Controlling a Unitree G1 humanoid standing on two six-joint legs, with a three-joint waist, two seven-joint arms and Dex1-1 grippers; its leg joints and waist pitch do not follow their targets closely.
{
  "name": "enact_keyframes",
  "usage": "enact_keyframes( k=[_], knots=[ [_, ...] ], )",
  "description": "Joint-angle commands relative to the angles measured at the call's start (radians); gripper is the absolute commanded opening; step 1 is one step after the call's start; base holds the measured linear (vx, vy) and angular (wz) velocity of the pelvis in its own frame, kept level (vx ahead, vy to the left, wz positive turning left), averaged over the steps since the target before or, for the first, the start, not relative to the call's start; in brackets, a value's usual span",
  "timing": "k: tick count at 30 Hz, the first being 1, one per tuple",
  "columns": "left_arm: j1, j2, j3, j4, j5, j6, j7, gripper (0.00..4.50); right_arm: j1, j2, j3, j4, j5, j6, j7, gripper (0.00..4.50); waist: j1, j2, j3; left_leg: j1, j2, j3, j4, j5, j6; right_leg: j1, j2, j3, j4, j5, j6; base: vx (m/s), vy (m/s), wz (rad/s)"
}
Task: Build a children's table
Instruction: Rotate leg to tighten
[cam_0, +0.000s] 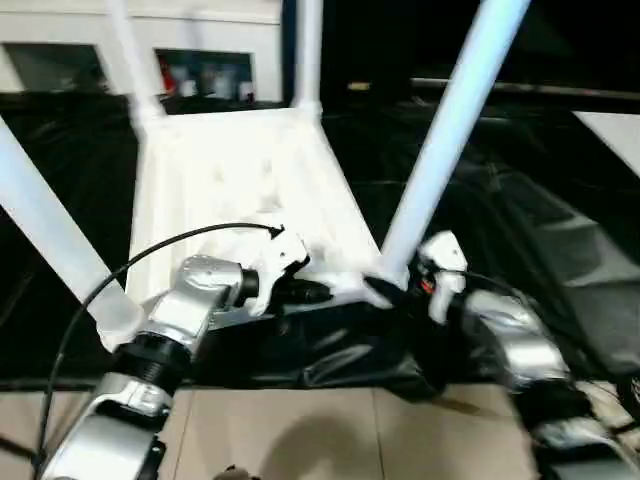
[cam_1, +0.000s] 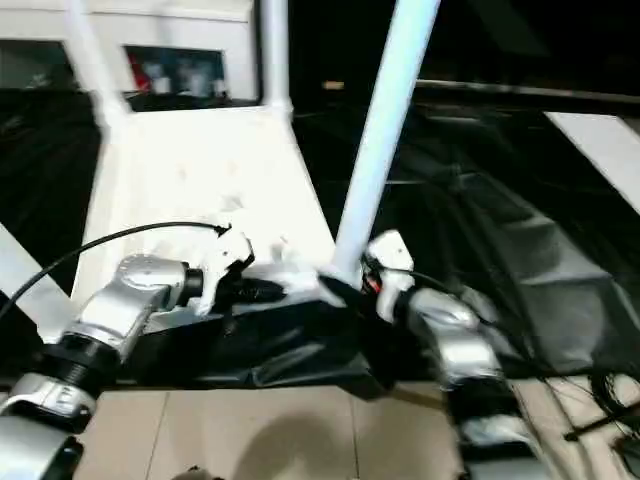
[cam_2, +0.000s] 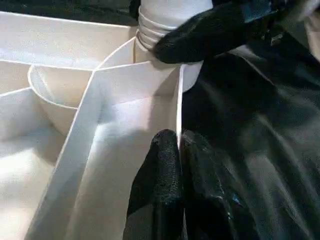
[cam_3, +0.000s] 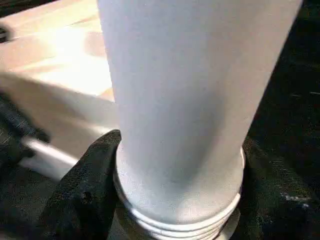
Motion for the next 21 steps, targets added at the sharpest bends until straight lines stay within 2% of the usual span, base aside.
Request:
enact_keyframes(
  k=[1, 2, 3, 5, 6, 7, 9, 10, 11, 12, 13, 15, 17, 19, 20, 21],
  knots=[
    [0.001, -0.042, 0.01, 0.046, 0.007, 0.032, 0.086, 0.0, -0.02, 0.03, -0.032, 0.069, -0.012, 0.033, -0.143, 2.76, 0.002, 0.0, -0.057, 0.008, 0.028, -0.011, -0.079, -0.182, 0.006, 0.041, -0.081, 0.047, -0.094, -0.143, -0.226, 0.0, 0.0, 0.0],
    [-0.016, -0.069, 0.023, 0.07, 0.012, 0.036, 0.146, 0.0, -0.04, 0.052, -0.032, 0.094, -0.024, 0.034, -0.203, 2.76, -0.001, -0.003, -0.055, 0.007, 0.026, -0.012, -0.081, -0.185, 0.0, 0.041, -0.08, 0.046, -0.097, -0.165, -0.218, 0.0, 0.0, 0.0],
    [-0.05, -0.122, 0.044, 0.124, 0.023, 0.031, 0.263, 0.0, -0.082, 0.098, -0.028, 0.141, -0.046, 0.035, -0.308, 2.76, -0.005, 0.0, -0.054, 0.016, 0.025, -0.01, -0.081, -0.201, -0.014, 0.03, -0.079, 0.047, -0.101, -0.204, -0.215, 0.0, 0.0, 0.0],
    [-0.066, -0.147, 0.052, 0.152, 0.029, 0.025, 0.318, 0.0, -0.103, 0.12, -0.026, 0.165, -0.056, 0.034, -0.353, 2.76, -0.006, -0.006, -0.054, 0.016, 0.024, -0.012, -0.081, -0.212, -0.023, 0.033, -0.078, 0.047, -0.103, -0.234, -0.205, 0.0, 0.0, 0.0],
    [-0.084, -0.177, 0.052, 0.188, 0.052, 0.007, 0.41, 0.0, -0.138, 0.152, -0.012, 0.204, -0.08, 0.04, -0.412, 2.76, -0.001, -0.009, -0.056, 0.014, 0.024, -0.011, -0.08, -0.201, -0.014, 0.035, -0.081, 0.049, -0.106, -0.227, -0.193, 0.0, 0.0, 0.0],
    [-0.084, -0.177, 0.052, 0.188, 0.052, 0.007, 0.41, 0.0, -0.138, 0.152, -0.012, 0.204, -0.08, 0.04, -0.412, 2.76, -0.001, -0.006, -0.056, 0.013, 0.024, -0.01, -0.079, -0.194, -0.01, 0.032, -0.081, 0.051, -0.104, -0.217, -0.192, 0.0, 0.0, 0.0],
    [-0.089, -0.193, 0.049, 0.203, 0.064, 0.003, 0.452, 0.0, -0.155, 0.173, -0.004, 0.227, -0.084, 0.035, -0.41, 2.76, 0.004, -0.008, -0.06, 0.006, 0.022, -0.009, -0.077, -0.148, 0.015, 0.039, -0.079, 0.05, -0.096, -0.133, -0.185, 0.0, 0.0, 0.0],
    [-0.089, -0.193, 0.049, 0.203, 0.064, 0.003, 0.452, 0.0, -0.155, 0.173, -0.004, 0.227, -0.084, 0.035, -0.41, 2.76, 0.004, -0.008, -0.06, 0.006, 0.022, -0.009, -0.077, -0.148, 0.015, 0.039, -0.079, 0.05, -0.096, -0.133, -0.185, 0.0, 0.0, 0.0],
    [-0.084, -0.201, 0.045, 0.197, 0.067, 0.002, 0.459, 0.0, -0.158, 0.187, -0.008, 0.232, -0.074, 0.031, -0.394, 2.76, 0.008, -0.029, -0.06, 0.003, 0.022, -0.006, -0.076, -0.128, 0.032, 0.041, -0.077, 0.048, -0.095, -0.097, -0.184, 0.0, 0.0, 0.0],
    [-0.078, -0.197, 0.038, 0.189, 0.071, 0.0, 0.451, 0.0, -0.159, 0.191, -0.014, 0.235, -0.066, 0.028, -0.384, 2.76, 0.013, -0.029, -0.06, 0.003, 0.022, -0.008, -0.076, -0.121, 0.038, 0.042, -0.079, 0.048, -0.091, -0.098, -0.184, 0.0, 0.0, 0.0],
    [-0.073, -0.192, 0.032, 0.183, 0.073, -0.003, 0.441, 0.0, -0.16, 0.192, -0.019, 0.236, -0.059, 0.024, -0.376, 3.11, 0.015, -0.018, -0.059, 0.006, 0.023, -0.007, -0.077, -0.127, 0.042, 0.036, -0.081, 0.048, -0.094, -0.115, -0.182, 0.0, 0.0, 0.0],
    [-0.069, -0.185, 0.028, 0.179, 0.075, -0.006, 0.428, 0.0, -0.162, 0.193, -0.03, 0.235, -0.045, 0.013, -0.359, 3.46, 0.013, -0.018, -0.057, 0.006, 0.025, -0.008, -0.08, -0.154, 0.035, 0.035, -0.081, 0.047, -0.099, -0.154, -0.175, 0.0, 0.0, 0.0],
    [-0.067, -0.17, 0.024, 0.189, 0.083, -0.017, 0.402, 0.0, -0.175, 0.186, -0.041, 0.242, -0.04, -0.013, -0.331, 3.51, 0.011, -0.016, -0.056, 0.004, 0.025, -0.01, -0.082, -0.167, 0.03, 0.035, -0.082, 0.048, -0.1, -0.17, -0.17, 0.0, 0.0, 0.0],
    [-0.068, -0.155, 0.022, 0.199, 0.085, -0.028, 0.377, 0.0, -0.186, 0.173, -0.039, 0.243, -0.045, -0.032, -0.311, 3.73, 0.007, -0.017, -0.056, -0.001, 0.025, -0.012, -0.085, -0.174, 0.026, 0.038, -0.083, 0.047, -0.101, -0.189, -0.164, 0.0, 0.0, 0.0],
    [-0.068, -0.152, 0.022, 0.2, 0.084, -0.03, 0.37, 0.0, -0.187, 0.169, -0.037, 0.241, -0.045, -0.033, -0.304, 3.86, 0.0, -0.017, -0.055, -0.004, 0.025, -0.016, -0.089, -0.189, 0.014, 0.039, -0.081, 0.044, -0.104, -0.229, -0.152, 0.0, 0.0, 0.0],
    [-0.068, -0.138, 0.02, 0.202, 0.082, -0.038, 0.346, 0.0, -0.186, 0.152, -0.025, 0.225, -0.047, -0.033, -0.267, 3.93, -0.002, -0.014, -0.056, -0.002, 0.025, -0.016, -0.088, -0.195, 0.013, 0.037, -0.082, 0.046, -0.105, -0.229, -0.154, 0.0, 0.0, 0.0]
  ],
)
